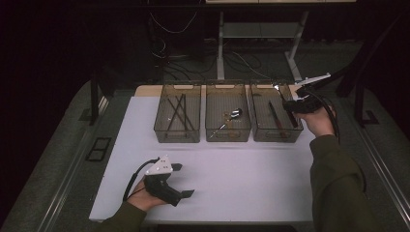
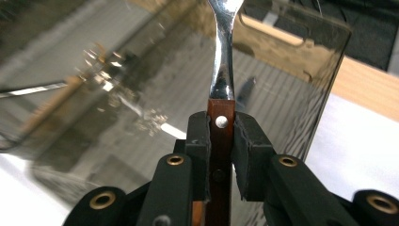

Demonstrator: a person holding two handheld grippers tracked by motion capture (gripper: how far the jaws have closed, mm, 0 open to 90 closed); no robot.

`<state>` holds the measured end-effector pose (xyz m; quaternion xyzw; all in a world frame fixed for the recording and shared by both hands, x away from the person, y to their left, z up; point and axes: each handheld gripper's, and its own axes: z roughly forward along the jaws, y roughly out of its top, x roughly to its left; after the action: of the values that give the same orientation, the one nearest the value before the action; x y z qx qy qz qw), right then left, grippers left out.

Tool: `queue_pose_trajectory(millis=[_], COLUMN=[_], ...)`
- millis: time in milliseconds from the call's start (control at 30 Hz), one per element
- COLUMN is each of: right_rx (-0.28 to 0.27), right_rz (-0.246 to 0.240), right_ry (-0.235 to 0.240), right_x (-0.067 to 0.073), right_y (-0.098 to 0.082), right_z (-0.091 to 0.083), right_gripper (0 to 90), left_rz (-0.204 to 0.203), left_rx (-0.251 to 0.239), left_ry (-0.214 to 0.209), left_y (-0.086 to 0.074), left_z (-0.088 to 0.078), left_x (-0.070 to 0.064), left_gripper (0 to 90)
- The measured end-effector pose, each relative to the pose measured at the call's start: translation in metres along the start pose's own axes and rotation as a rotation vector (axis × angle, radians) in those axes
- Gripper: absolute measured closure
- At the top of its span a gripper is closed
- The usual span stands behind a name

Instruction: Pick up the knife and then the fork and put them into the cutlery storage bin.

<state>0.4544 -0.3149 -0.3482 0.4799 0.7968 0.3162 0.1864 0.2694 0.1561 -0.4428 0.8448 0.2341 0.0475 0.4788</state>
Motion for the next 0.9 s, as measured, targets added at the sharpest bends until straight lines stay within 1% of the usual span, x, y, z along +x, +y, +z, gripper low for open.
queue_pose_trajectory(millis=[167, 267, 300, 333, 433, 533, 567, 633, 800, 867, 900], right_rx=[0.090, 0.127, 0.121, 0.112, 0.082, 0.031, 0.016, -0.006, -0.065, -0.088, -0.099], right_rz=[-0.006, 0.013, 0.015, 0.026, 0.040, 0.049, 0.048, 0.040, 0.024, 0.021, 0.011], right_ry=[-0.014, 0.009, 0.010, 0.017, 0.033, 0.045, 0.053, 0.052, 0.091, 0.106, 0.109], right_x=[-0.003, -0.003, -0.003, -0.004, -0.005, -0.004, -0.003, -0.002, 0.004, 0.009, 0.012], right_y=[-0.009, -0.015, -0.017, -0.018, -0.020, -0.021, -0.021, -0.021, -0.026, -0.029, -0.031], right_z=[0.021, 0.027, 0.028, 0.027, 0.020, 0.009, 0.006, -0.001, -0.015, -0.020, -0.022], right_gripper=[77.4, 75.9, 70.5, 68.0, 60.2, 52.5, 50.1, 48.1, 42.7, 36.6, 35.2], left_rz=[0.004, 0.002, 0.003, 0.002, 0.003, 0.001, 0.001, 0.001, 0.003, 0.003, 0.002], left_rx=[0.006, 0.003, 0.003, 0.003, 0.004, -0.001, 0.002, 0.001, -0.001, 0.000, 0.000], left_ry=[-0.003, -0.002, 0.000, 0.001, 0.003, 0.005, 0.006, 0.007, 0.010, 0.011, 0.012], left_y=[0.000, 0.000, 0.000, 0.000, 0.000, 0.000, 0.000, 0.000, 0.000, 0.000, 0.000], left_z=[0.001, 0.000, 0.000, 0.000, 0.000, 0.000, 0.000, 0.000, -0.001, -0.001, -0.001], left_x=[0.001, 0.000, 0.000, 0.000, 0.000, 0.000, 0.000, 0.000, 0.000, 0.001, 0.001], left_gripper=[0.0, 0.0, 0.0, 0.0, 0.0, 0.0, 0.0, 0.0, 0.0, 0.0, 0.0])
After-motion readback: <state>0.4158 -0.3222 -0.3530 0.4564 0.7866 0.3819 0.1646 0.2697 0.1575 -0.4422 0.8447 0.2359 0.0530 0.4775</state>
